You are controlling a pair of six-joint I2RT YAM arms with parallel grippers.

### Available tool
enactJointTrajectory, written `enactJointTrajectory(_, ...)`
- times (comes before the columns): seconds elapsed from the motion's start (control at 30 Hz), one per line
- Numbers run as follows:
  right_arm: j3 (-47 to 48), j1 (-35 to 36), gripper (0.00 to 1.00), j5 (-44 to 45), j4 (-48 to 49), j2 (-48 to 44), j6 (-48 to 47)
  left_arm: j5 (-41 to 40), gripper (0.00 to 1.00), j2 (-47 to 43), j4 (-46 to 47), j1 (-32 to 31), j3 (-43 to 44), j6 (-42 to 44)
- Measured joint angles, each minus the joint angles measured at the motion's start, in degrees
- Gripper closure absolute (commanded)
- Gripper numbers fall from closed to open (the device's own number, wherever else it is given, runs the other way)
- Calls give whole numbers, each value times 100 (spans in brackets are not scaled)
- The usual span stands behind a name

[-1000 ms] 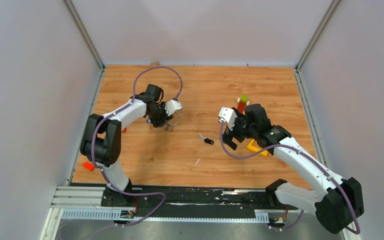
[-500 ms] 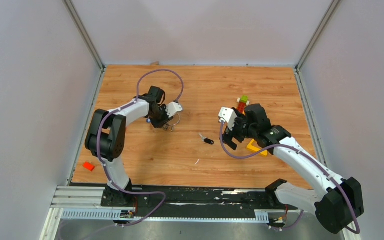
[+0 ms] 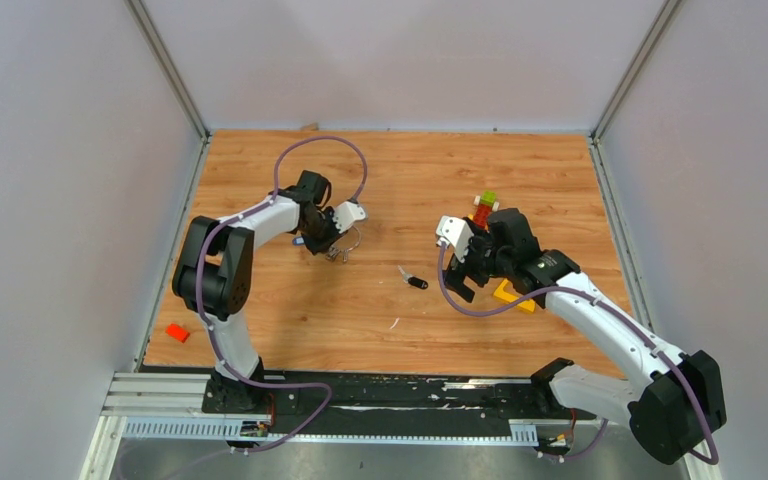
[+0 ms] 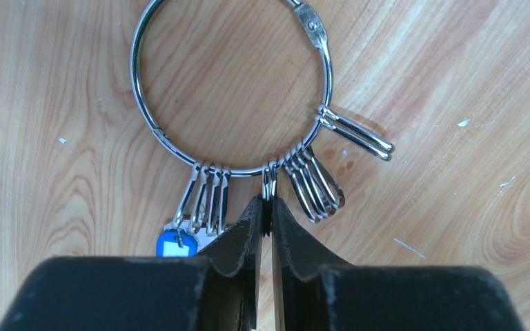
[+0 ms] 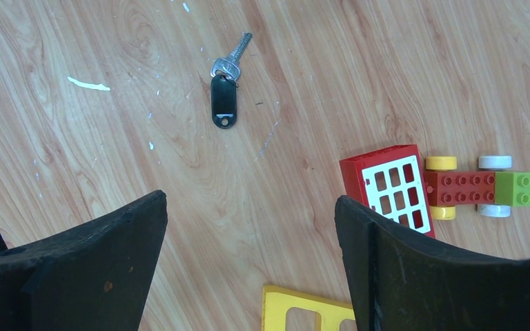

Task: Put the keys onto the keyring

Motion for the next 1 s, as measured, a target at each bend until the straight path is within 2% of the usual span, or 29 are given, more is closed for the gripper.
enactJointTrajectory(0.1,0,0,9,0,-22,0,0,72,95,0,-26,0,0,-24)
enactJointTrajectory(0.23,0,2,9,-4,-31,0,0,103,97,-7,-50,0,0,-55)
enactJointTrajectory(0.73,0,2,9,-17,-37,0,-2,461,93,-317,-391,-4,184,-243)
enactJointTrajectory(0.83,0,2,9,-17,-37,0,-2,485,87,-254,-374,-42,190,-396)
enactJointTrajectory(1.0,0,7,9,-17,-37,0,-2,387,66,-138,-282,-186,151,-579)
